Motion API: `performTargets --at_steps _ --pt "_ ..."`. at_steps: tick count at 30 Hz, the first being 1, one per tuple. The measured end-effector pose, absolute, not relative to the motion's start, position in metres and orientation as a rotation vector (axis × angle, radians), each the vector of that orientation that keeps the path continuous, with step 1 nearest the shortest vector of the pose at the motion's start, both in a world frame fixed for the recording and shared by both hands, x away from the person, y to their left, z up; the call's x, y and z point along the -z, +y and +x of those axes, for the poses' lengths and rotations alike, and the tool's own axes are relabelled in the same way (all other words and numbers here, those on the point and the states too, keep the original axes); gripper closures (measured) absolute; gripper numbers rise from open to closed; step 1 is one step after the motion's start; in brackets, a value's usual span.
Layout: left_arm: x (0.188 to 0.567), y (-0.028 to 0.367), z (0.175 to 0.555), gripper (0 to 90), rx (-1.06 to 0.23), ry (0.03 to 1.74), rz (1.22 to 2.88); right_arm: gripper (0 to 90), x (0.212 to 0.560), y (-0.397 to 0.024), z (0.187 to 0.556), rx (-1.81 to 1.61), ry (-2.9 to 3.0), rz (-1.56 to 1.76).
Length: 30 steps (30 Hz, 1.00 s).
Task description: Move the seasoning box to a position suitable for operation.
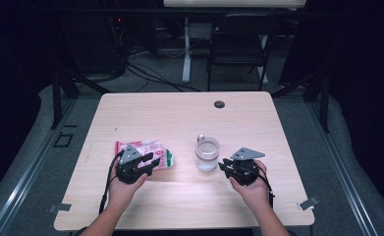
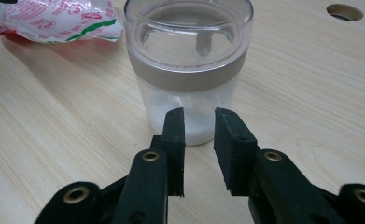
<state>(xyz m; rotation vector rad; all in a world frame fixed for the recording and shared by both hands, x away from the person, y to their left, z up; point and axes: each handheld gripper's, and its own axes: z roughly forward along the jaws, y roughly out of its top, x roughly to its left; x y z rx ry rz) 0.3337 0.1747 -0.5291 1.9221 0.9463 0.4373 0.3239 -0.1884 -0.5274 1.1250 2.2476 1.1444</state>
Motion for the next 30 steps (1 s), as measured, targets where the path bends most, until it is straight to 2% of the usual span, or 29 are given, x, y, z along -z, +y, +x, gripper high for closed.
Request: performTargets --at_steps 7,10,17,30 --pt "0.53 0.168 0.332 56.7 -0.502 0.922 1.962 72.0 0.528 -0.188 0.325 -1.123 2.237 1.131" --pt "0.528 0.166 0.333 60.5 -0.462 0.94 1.961 68.7 0.527 -0.189 0.327 -1.136 2.21 1.148" --pt "0.524 0.153 0.337 70.2 -0.439 0.948 1.952 69.0 0.524 -0.192 0.333 -1.14 2.192 1.182" --pt "0.522 0.116 0.349 70.5 -0.405 0.945 1.944 73.9 0.521 -0.191 0.351 -1.17 2.179 1.19"
